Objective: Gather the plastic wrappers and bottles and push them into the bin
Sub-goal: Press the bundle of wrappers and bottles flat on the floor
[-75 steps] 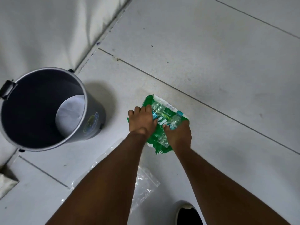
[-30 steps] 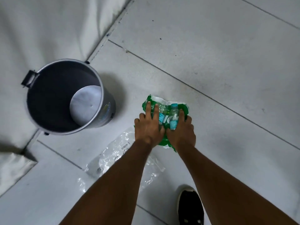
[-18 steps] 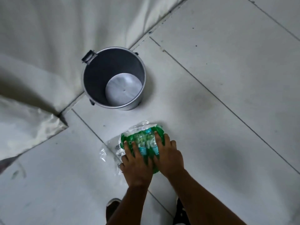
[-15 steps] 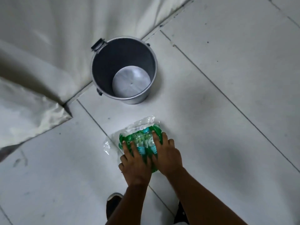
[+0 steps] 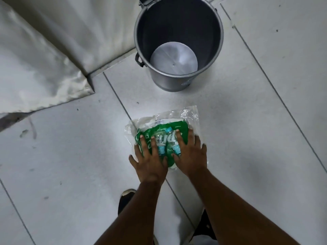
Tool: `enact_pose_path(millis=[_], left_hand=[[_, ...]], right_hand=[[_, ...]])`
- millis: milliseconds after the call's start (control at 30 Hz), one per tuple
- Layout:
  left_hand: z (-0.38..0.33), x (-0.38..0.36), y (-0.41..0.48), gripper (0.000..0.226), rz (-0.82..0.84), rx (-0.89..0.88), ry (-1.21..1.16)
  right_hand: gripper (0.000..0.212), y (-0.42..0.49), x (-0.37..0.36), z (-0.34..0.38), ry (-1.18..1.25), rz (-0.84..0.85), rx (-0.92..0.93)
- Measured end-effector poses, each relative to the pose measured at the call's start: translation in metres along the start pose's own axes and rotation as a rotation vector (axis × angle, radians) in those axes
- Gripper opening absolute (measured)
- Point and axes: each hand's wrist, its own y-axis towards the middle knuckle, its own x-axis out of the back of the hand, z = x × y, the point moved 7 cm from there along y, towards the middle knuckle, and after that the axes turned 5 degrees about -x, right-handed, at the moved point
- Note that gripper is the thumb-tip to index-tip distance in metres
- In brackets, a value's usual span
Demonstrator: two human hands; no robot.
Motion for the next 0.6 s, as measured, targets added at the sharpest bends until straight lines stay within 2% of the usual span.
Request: enact_pose_path(millis=[133, 267, 333, 467, 600], left_hand=[[0.006, 0.013, 0.001, 0.087, -0.047, 0.042, -0.06], [0.008, 0.033, 0.009, 0.091, -0.212, 0.017, -0.137], [0.015, 0.036, 0.015, 0.099, -0.241, 0.044, -0.135], [0.029, 0.023, 0.031, 0.121, -0.091, 0.138, -0.13], [0.039, 0.006, 0.051, 0.128, 0.031, 0.145, -0.214]], right_hand=[[0.107, 0.007, 0.012, -0.004, -0.029, 0.014, 0.007], [0.124, 0.031, 0.018, -0.012, 0.033, 0.062, -0.036], [0.13, 0.044, 0.016, -0.014, 0.069, 0.097, -0.042], [0.135, 0.059, 0.006, -0.016, 0.139, 0.146, -0.041], [0.138, 0.065, 0.0, -0.009, 0.214, 0.145, -0.017]])
